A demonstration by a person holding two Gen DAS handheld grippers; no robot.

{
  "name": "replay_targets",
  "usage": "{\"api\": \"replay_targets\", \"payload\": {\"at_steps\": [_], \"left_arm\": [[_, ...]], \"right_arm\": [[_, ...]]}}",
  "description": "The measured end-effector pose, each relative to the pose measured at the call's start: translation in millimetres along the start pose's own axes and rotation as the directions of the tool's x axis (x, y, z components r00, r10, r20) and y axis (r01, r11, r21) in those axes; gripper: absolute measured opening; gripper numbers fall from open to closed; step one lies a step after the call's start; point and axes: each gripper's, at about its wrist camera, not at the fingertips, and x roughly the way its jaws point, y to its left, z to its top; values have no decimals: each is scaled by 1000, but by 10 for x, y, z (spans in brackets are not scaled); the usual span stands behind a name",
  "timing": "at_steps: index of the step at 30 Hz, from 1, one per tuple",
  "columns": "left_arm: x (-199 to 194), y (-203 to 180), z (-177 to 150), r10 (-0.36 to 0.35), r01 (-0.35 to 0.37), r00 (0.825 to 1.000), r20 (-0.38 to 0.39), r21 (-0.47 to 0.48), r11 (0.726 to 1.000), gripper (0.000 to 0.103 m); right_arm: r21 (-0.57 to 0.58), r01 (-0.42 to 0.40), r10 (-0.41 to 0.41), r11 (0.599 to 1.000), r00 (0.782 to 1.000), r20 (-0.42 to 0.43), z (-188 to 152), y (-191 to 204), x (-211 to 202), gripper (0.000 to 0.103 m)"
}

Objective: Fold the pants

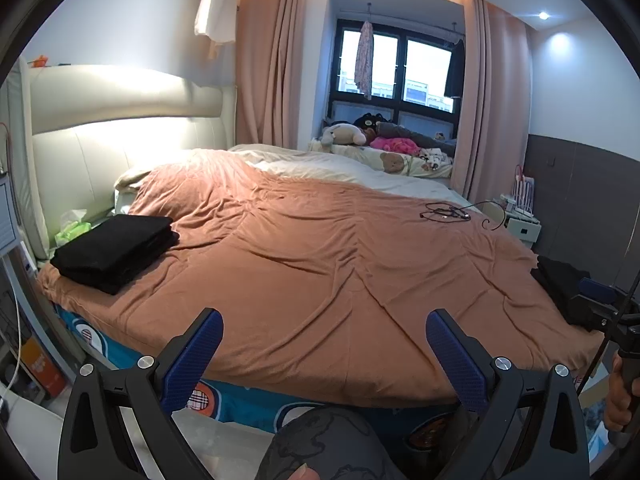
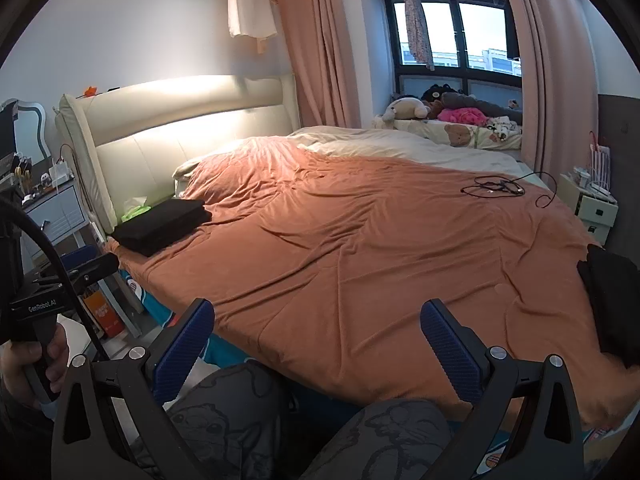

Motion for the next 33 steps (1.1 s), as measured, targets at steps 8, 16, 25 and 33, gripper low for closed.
{"api": "replay_targets", "payload": {"at_steps": [8, 16, 25, 33], "left_arm": [[-25, -22, 3, 4, -4, 1000, 4, 4, 1000, 102], [-37, -56, 17, 20, -20, 1000, 8, 5, 1000, 102], [-79, -45, 28, 27, -27, 999, 18, 0, 1000, 102], [-97, -42, 23, 23, -23, 1000, 18, -4, 1000, 102]], "right_arm": [[7, -4, 4, 1000, 1000, 3, 2, -7, -35, 103], [8, 5, -5, 1000, 1000, 2, -14, -4, -41, 103], [9, 4, -4, 1000, 1000, 5, 6, -2, -58, 103], [11, 6, -6, 1000, 1000, 2, -5, 25, -45, 103]]}}
